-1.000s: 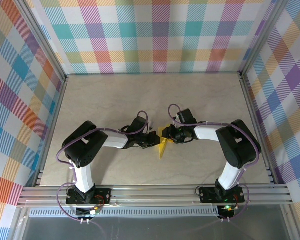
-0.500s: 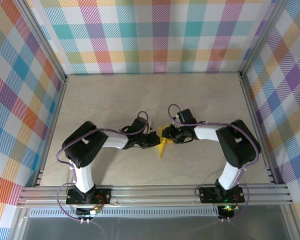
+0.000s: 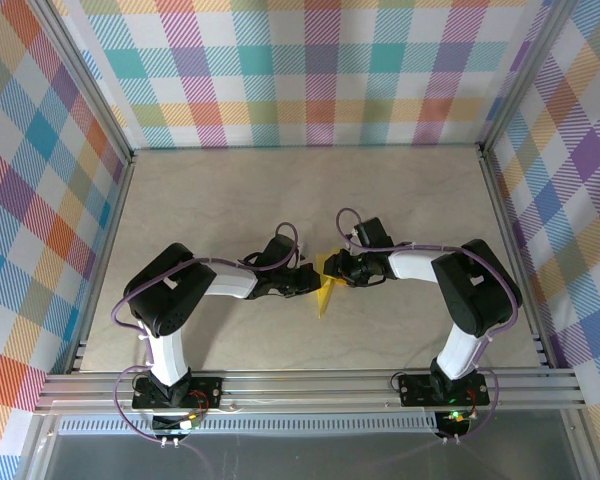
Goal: Fold a paper plane with a square sheet of paper (fold left side to right side)
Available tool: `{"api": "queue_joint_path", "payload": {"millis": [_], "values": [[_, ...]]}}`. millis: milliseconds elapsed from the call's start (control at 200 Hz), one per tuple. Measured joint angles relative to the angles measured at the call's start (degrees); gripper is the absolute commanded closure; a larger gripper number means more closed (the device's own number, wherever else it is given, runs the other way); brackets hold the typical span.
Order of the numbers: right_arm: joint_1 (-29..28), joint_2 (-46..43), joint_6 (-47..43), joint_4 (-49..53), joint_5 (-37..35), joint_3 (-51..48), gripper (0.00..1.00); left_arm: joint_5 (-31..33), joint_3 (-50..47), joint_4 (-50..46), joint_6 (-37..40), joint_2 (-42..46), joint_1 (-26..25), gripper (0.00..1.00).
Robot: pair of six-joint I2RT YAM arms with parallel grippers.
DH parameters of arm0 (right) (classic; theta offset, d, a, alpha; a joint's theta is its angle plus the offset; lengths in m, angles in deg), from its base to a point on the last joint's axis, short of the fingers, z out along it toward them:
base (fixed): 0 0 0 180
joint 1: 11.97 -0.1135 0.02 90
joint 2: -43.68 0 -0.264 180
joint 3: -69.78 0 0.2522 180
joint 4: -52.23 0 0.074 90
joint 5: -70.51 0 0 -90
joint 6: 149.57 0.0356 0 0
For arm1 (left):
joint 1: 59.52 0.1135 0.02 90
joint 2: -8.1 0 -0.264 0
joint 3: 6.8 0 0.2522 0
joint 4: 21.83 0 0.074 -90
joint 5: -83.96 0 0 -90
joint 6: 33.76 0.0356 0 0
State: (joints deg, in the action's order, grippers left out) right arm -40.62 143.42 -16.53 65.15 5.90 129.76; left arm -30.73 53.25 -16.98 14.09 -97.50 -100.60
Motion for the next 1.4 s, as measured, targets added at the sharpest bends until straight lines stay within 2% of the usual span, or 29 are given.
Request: {"api": "queue_joint_path", "payload": {"millis": [1400], "values": [[0.17, -1.44, 1.14, -1.95, 0.52, -2.32, 0.62, 2.93, 2.10, -5.05, 1.29, 0.28, -1.81, 0.99]]}}
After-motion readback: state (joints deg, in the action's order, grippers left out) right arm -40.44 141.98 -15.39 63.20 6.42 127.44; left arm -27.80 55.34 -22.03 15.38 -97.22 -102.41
